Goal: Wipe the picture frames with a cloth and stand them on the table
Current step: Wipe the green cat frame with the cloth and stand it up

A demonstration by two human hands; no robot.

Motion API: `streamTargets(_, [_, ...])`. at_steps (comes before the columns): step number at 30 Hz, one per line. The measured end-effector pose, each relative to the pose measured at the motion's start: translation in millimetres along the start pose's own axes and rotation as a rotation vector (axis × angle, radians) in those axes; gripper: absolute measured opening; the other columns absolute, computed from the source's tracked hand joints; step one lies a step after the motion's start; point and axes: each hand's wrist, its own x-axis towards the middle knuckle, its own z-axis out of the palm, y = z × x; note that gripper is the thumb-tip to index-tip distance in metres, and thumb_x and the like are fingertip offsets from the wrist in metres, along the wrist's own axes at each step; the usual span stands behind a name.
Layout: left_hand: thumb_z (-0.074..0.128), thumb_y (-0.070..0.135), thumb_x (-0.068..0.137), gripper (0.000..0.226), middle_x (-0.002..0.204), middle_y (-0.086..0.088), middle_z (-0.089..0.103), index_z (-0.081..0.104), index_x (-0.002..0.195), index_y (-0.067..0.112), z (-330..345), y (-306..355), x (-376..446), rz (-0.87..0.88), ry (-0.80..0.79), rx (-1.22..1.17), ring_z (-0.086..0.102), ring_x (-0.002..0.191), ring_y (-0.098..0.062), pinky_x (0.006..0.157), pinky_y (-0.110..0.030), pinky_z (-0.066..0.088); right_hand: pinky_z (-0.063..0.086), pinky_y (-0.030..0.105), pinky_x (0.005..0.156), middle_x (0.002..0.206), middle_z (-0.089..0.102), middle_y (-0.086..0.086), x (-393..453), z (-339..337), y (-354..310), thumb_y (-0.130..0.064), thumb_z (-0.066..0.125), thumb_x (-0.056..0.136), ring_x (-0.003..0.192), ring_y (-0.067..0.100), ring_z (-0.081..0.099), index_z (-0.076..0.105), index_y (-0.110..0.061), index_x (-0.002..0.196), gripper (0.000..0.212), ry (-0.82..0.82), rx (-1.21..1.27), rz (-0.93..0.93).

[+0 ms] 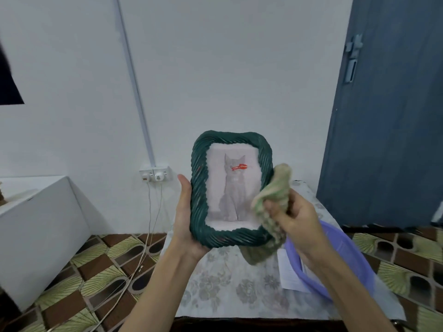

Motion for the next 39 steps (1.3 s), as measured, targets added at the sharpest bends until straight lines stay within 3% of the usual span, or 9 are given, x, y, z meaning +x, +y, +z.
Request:
streamTargets(5, [0.04,0.067,0.074,0.067,0.114,-0.011,0.069,0.075,0.102,0.018,8.6,-2.2,-0.4,-0.012,-0.006,0.059,0.068,0.099,-0.029,0.076,-0.046,0.057,0.045,0.037,0.061,0.069,0.06,0.013,-6.5,-6.5,1.7,-0.014,0.055,0.089,0.063,0.022,0.052,0.06,0.002,0.077,0.021,0.221,-0.141,-0.071])
streamTargets(10, [0.04,0.067,0.077,0.068,0.118,-0.01,0.067,0.07,0.112,0.018,9.1,-7.3,-1.8,0.025,0.009,-0.007,0.066,0.104,-0.029,0.08,-0.048,0.056,0.055,0.03,0.065,0.073,0.07,0.005,5.1,-23.6,-4.7,-0.021,0.049,0.095,0.069,0.018,0.065,0.065,-0.003,0.089,0.025,0.295,0.366,0.202])
streamTargets(13, [0.037,0.067,0.078,0.066,0.114,-0.009,0.069,0.075,0.102,0.019,7.8,-3.0,-2.8,0.034,-0.011,-0.007,0.068,0.1,-0.028,0.076,-0.046,0.057,0.056,0.025,0.06,0.079,0.073,0.001,10.0,-48.0,-17.9,-0.019,0.042,0.095,0.071,0.012,0.068,0.063,-0.006,0.099,0.024,0.147,0.533,0.16])
streamTargets(17, [0.039,0.067,0.077,0.067,0.119,-0.011,0.067,0.073,0.107,0.019,12.8,-6.8,-0.2,0.005,-0.002,0.038,0.066,0.104,-0.029,0.077,-0.046,0.057,0.051,0.024,0.062,0.08,0.068,-0.002,9.1,-39.4,-30.2,-0.014,0.058,0.084,0.069,0.01,0.062,0.058,-0.013,0.094,0.01,-0.167,0.146,0.066])
streamTargets(19, [0.039,0.065,0.075,0.063,0.113,-0.01,0.069,0.076,0.099,0.019,16.9,-9.6,1.1,0.001,-0.014,0.064,0.068,0.099,-0.028,0.074,-0.044,0.058,0.052,0.023,0.07,0.083,0.066,-0.001,12.0,-26.9,-29.1,-0.01,0.061,0.085,0.075,0.008,0.062,0.057,-0.019,0.088,0.01,-0.079,-0.088,-0.006])
streamTargets(23, [0.04,0.065,0.075,0.066,0.114,-0.01,0.069,0.067,0.113,0.019,17.6,-11.6,4.3,-0.015,0.023,0.082,0.067,0.101,-0.028,0.078,-0.046,0.057,0.035,0.02,0.048,0.054,0.047,0.001,21.9,-13.8,-23.8,-0.02,0.052,0.093,0.047,0.002,0.042,0.051,-0.013,0.061,0.033,0.325,-0.258,-0.102])
streamTargets(29, [0.046,0.069,0.068,0.073,0.117,-0.01,0.067,0.064,0.118,0.019,4.3,-8.7,5.4,-0.087,0.049,0.139,0.065,0.106,-0.031,0.087,-0.051,0.053,0.052,0.028,0.071,0.081,0.066,0.0,25.6,-19.9,-23.1,-0.008,0.06,0.087,0.075,0.015,0.062,0.058,-0.019,0.088,0.011,0.056,0.056,0.029])
streamTargets(34, [0.048,0.065,0.069,0.067,0.111,-0.01,0.07,0.068,0.111,0.017,4.1,-13.5,7.2,-0.098,0.09,0.098,0.068,0.098,-0.029,0.084,-0.047,0.054,0.044,0.031,0.064,0.065,0.057,0.004,31.2,-12.9,-16.1,-0.021,0.055,0.092,0.066,0.019,0.052,0.061,-0.014,0.07,0.024,0.371,0.09,0.045])
streamTargets(39, [0.045,0.064,0.073,0.061,0.109,-0.01,0.071,0.076,0.099,0.018,-4.0,-13.6,9.2,-0.081,0.088,0.075,0.069,0.096,-0.028,0.077,-0.047,0.057,0.051,0.034,0.079,0.084,0.066,0.002,28.1,-20.1,-9.0,-0.011,0.059,0.087,0.079,0.018,0.062,0.058,-0.015,0.091,0.006,0.021,0.111,0.091])
